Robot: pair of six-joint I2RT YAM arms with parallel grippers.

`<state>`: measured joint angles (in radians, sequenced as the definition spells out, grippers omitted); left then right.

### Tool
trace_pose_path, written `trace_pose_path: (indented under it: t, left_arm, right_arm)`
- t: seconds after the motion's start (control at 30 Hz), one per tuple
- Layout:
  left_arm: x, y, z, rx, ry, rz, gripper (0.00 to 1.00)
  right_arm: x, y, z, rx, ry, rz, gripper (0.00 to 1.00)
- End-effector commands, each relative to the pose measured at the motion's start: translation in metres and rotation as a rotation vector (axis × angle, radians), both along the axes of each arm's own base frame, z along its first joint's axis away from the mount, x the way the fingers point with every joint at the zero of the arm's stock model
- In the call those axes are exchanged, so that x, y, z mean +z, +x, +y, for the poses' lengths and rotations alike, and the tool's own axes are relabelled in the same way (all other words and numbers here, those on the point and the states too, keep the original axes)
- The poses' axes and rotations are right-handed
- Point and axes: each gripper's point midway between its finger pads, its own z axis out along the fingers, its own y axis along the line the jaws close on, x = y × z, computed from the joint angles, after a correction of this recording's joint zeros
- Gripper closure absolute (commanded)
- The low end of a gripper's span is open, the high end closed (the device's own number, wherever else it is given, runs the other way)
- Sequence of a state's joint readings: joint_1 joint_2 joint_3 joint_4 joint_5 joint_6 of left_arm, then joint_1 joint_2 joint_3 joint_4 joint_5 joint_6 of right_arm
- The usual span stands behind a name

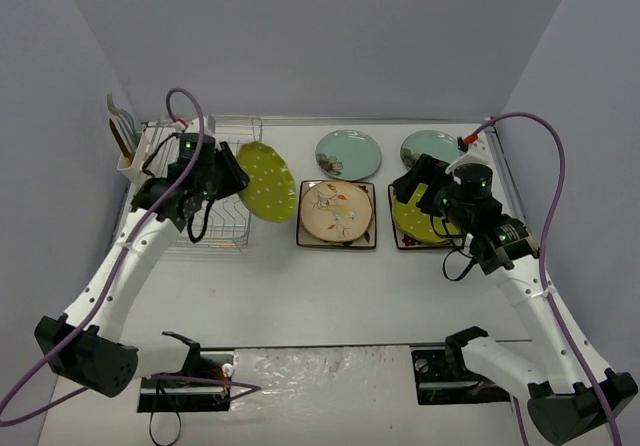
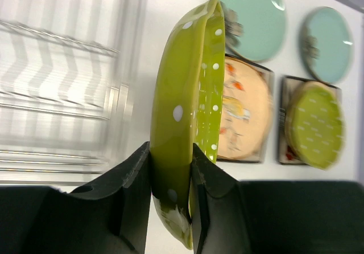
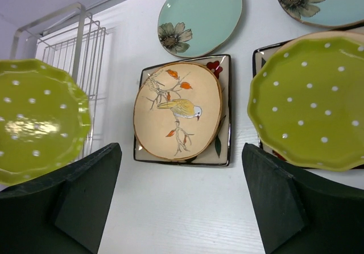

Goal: Load the plates into the dish rack

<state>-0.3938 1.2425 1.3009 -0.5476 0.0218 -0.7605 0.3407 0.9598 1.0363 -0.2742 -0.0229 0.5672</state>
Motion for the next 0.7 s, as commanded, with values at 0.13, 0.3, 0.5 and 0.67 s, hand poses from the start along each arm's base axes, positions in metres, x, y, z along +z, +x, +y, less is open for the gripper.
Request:
trace_pose_path:
  t: [0.13,0.3,0.5,0.67]
  left_arm:
    - [0.132,0.003,0.105,-0.08,0.517,-0.358,1.0]
    - [0.147,0.012,0.162,-0.035,0.748,-0.348,1.0]
    - [0.149,0.035,0.224,-0.009,0.955,-0.306,1.0]
    - [0.135,0.059,0.261,0.003,0.986,-0.254,1.0]
  right_arm:
    - [0.032,0.003,0.0,0.075,-0.082,-0.123,0.0]
    - [0.028,0.007,0.004,0.114,-0.114,-0.118,0.0]
    - [0.023,0.011,0.012,0.165,-0.127,-0.102,0.0]
    - [0.019,0.012,0.018,0.203,-0.148,-0.098,0.0]
